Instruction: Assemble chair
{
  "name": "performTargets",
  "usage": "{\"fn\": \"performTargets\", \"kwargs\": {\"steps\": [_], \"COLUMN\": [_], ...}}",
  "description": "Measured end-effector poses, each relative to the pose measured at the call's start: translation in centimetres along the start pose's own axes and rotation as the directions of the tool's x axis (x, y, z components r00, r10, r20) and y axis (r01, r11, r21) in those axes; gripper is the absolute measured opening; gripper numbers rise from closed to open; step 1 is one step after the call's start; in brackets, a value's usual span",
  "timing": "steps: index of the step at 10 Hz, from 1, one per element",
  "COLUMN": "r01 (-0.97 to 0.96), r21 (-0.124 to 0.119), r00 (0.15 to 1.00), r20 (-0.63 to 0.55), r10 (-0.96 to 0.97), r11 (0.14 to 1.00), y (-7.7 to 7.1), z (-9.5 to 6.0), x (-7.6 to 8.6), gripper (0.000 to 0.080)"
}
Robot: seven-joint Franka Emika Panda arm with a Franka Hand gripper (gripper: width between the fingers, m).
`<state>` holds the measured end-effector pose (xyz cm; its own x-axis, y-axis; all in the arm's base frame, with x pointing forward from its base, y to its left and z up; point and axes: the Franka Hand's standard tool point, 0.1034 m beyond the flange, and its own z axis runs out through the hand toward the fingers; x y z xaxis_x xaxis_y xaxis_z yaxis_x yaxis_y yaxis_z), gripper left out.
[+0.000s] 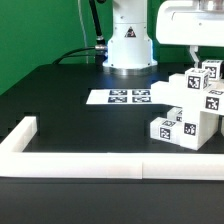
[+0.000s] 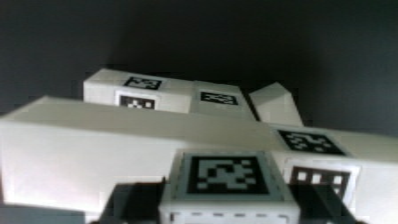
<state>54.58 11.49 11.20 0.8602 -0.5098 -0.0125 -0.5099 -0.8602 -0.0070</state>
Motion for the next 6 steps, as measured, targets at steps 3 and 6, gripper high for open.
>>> {"fn": "performTargets", "kwargs": {"steps": [3, 6], "r01": [-0.2, -0.382], "r21": [0.001, 0.006], "r00": [0.98, 0.924], "r20": [0.001, 0.009], "r10": [0.2, 0.382], "r11": [0.98, 0.924], "y": [-0.05, -0.17], "z": [0.0, 0.01], "x": [-0.04, -0.14], "gripper": [0.0285, 0.0285]}}
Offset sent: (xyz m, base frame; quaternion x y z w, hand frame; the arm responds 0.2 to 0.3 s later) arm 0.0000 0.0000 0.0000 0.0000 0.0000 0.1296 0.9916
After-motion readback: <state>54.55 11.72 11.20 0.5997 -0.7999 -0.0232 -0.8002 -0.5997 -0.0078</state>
